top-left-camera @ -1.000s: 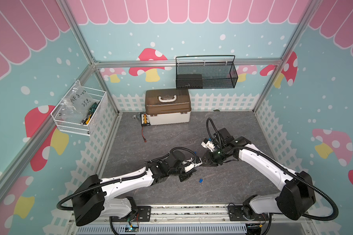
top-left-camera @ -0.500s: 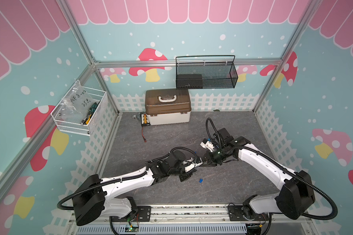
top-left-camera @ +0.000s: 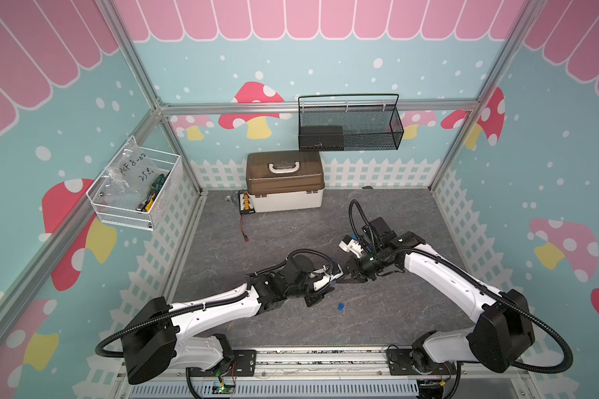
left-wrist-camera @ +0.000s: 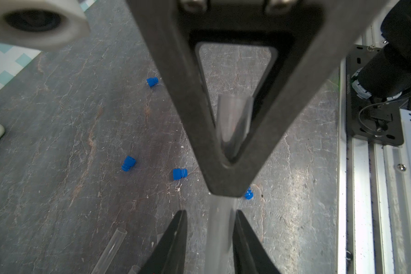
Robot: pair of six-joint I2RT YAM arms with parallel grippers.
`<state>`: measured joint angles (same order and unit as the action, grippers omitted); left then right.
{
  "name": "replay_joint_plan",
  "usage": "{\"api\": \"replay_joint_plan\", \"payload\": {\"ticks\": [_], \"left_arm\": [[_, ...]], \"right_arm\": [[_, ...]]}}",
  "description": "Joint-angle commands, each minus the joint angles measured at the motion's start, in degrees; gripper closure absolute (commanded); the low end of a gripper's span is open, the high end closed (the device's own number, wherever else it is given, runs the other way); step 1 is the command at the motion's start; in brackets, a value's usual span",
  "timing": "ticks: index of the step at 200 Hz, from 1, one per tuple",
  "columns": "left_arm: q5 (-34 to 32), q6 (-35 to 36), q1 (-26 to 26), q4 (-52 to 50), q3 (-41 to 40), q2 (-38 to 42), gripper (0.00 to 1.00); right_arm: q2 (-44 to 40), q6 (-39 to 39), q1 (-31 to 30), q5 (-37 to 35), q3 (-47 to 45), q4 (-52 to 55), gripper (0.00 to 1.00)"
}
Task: Insert stoppers into test tubes
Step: Pick up the test tube at the center of the board.
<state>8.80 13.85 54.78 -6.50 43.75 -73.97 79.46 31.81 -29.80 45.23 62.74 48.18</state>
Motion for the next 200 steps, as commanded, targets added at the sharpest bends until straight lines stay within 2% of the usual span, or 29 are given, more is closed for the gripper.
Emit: {"api": "replay_joint_plan", "payload": {"ticks": [1, 88, 154, 200], "left_arm": [[-0.4, -0.5, 0.0, 2.4, -0.8, 1.0, 0.64], [-0.2, -0.1, -0.1, 2.1, -1.4, 1.7, 0.75], [-0.3, 0.5, -0.1, 1.5, -1.3, 1.6, 0.76], [0.0, 1.5, 0.0, 0.9, -1.0, 1.8, 0.88]], "right_arm": [[-0.5, 0.4, -0.5, 3.1, -0.9, -0.4, 0.94], [-1.9, 2.9, -0.5, 5.5, -2.2, -3.7, 0.94], [-2.0, 3.0, -0.5, 6.6, -2.4, -4.3, 0.94], [-1.9, 3.3, -0.5, 6.9, -2.4, -4.7, 0.91]]}}
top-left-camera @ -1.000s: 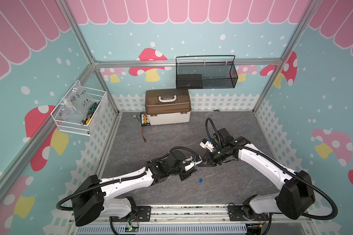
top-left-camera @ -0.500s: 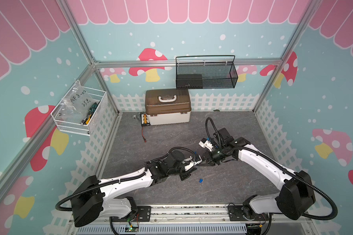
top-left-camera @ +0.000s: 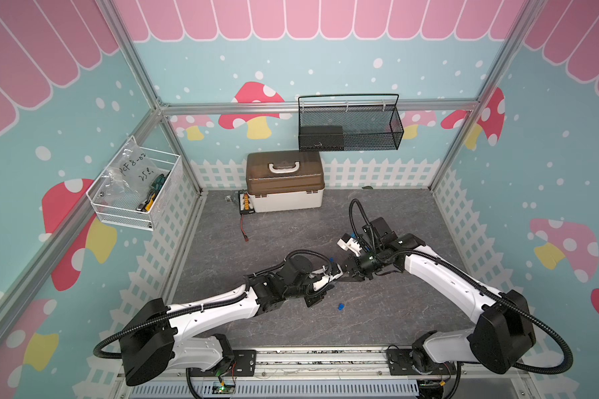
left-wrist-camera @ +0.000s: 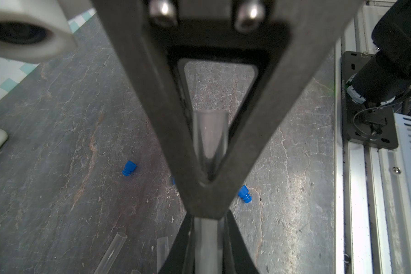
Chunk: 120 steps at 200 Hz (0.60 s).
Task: Insert stoppers into test tubes
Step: Pick up the test tube at the center of the board.
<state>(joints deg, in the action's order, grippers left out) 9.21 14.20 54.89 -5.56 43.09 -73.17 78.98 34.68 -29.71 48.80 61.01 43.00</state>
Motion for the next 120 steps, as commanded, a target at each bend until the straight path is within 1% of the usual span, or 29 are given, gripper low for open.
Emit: {"api": "replay_joint_plan", "payload": {"ticks": [1, 8, 37, 59, 70, 80, 86, 99, 120], "left_arm": [[-0.4, 1.2, -0.1, -0.1, -0.4, 1.0, 0.88], [-0.5, 1.4, -0.2, -0.3, -0.3, 1.0, 0.89], [-0.4, 1.7, -0.1, -1.6, 0.2, 1.9, 0.92], [-0.5, 1.2, -0.2, -3.4, 0.0, 3.7, 0.95], [-0.7, 0.4, -0.2, -3.7, -0.8, 5.3, 0.97], [-1.2, -0.9, -0.1, -3.6, -1.8, 6.7, 1.0], [-1.4, -1.9, -0.2, -3.7, -2.3, 7.5, 1.0], [-2.2, -4.5, -0.1, -4.1, -3.3, 9.3, 1.0], [-5.5, -11.5, -0.5, -3.6, -4.5, 12.0, 1.0]], "right_arm": [[-1.5, 0.4, -0.6, 3.3, -0.6, 0.6, 0.91], [-1.5, 0.5, -0.6, 3.3, -0.6, 0.5, 0.89], [-1.7, 0.8, -0.5, 2.6, 0.1, 0.5, 0.68], [-2.8, 1.0, 0.0, 1.1, 1.2, 0.5, 0.56], [-3.7, 0.8, 0.6, -0.1, 1.7, 0.6, 0.52], [-4.9, 0.4, 1.2, -2.4, 2.1, 1.3, 0.5], [-5.8, 0.0, 1.5, -4.0, 2.1, 1.8, 0.49], [-7.7, -1.5, 1.9, -9.5, 2.0, 4.0, 0.49], [-9.9, -3.9, 1.9, -19.2, 2.0, 9.3, 0.49]]}}
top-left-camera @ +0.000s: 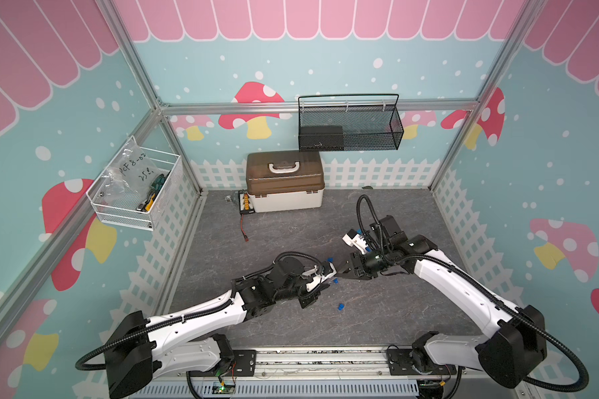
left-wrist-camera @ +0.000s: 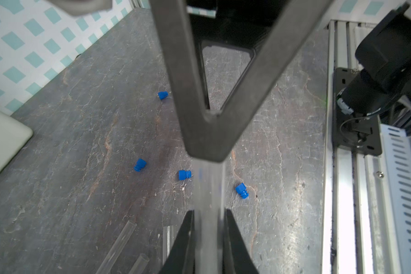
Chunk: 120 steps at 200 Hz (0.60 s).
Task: Insert stoppers into test tubes
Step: Pick up the test tube at the center of the board, then pick up the stopper from the center of the board.
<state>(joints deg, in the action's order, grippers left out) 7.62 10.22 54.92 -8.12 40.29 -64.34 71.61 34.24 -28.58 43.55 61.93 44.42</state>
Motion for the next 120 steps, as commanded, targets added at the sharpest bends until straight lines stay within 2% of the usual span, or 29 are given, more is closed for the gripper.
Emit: {"api": "replay_joint_plan", "payload": {"ticks": [1, 39, 70, 96, 120], "left_arm": [[-4.0, -8.0, -0.6, -1.0, -1.8, 3.3, 1.0], [-9.9, -18.2, -2.1, -0.7, -0.8, 4.4, 1.0], [-12.5, -25.8, -5.8, -0.1, -0.1, 3.7, 1.0], [-10.9, -27.3, -8.4, 0.6, -0.2, 3.6, 1.0], [-9.8, -26.0, -9.9, 1.4, 0.0, 4.3, 1.0]], "right_arm": [[-2.6, -3.7, 0.8, -14.3, 1.1, 8.1, 0.49], [-3.4, -10.0, 0.8, -26.4, 3.5, 16.0, 0.5], [-2.2, -20.4, 0.8, -35.4, 4.9, 16.5, 0.5], [0.0, -28.7, 0.8, -41.1, 6.2, 14.0, 0.49], [1.5, -33.3, 0.8, -42.5, 6.8, 9.6, 0.49]]}}
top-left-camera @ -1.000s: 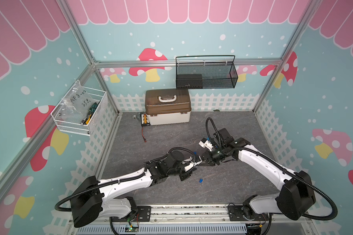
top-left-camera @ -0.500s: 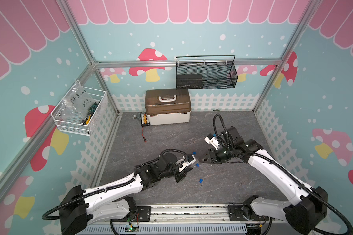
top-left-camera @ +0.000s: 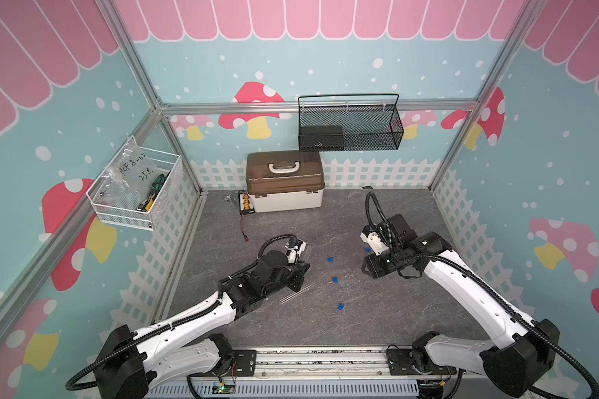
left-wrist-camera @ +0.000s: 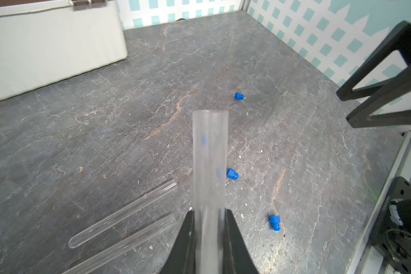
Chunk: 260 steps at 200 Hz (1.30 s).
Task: Insert stoppers into test tubes
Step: Pick up the stopper from the center of the board.
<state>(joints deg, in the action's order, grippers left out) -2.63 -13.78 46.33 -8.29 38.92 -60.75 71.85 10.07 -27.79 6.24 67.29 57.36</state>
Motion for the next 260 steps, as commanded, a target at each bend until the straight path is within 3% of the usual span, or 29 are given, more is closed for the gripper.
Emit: {"api": "replay_joint_plan", "payload": {"ticks": [1, 52, 78, 122, 144, 176, 227, 260], "left_arm": [[0.5, -1.9, -1.4, 1.5, 1.4, 0.7, 1.0], [6.8, 2.2, -9.5, 0.9, 1.4, 2.2, 1.0], [9.8, 8.4, -12.3, -0.5, 1.7, 3.3, 1.0], [16.7, 18.3, -17.3, -2.8, -0.1, 5.3, 1.0], [19.9, 23.5, -19.7, -3.9, -1.6, 6.6, 1.0], [22.7, 33.2, -20.4, -7.0, -3.7, 7.9, 1.0], [27.4, 44.7, -20.5, -11.5, -3.9, 8.3, 1.0], [26.6, 48.4, -20.5, -14.6, -3.3, 8.1, 1.0]], "right_arm": [[1.3, -9.3, 0.0, -5.1, 1.4, -3.6, 0.49], [1.9, -17.8, 0.0, -3.6, -0.9, -11.8, 0.5], [0.3, -21.3, 0.1, -1.2, -3.6, -14.4, 0.5], [-5.6, -37.5, 0.0, 3.0, -12.4, -16.2, 0.5], [-8.4, -47.1, -0.3, 8.7, -17.4, -16.9, 0.5], [-8.5, -57.1, -2.3, 14.2, -20.9, -16.9, 0.56], [-3.0, -69.8, -7.3, 12.0, -23.3, -18.9, 0.56], [3.8, -77.4, -10.5, 9.2, -20.9, -17.3, 0.57]]}}
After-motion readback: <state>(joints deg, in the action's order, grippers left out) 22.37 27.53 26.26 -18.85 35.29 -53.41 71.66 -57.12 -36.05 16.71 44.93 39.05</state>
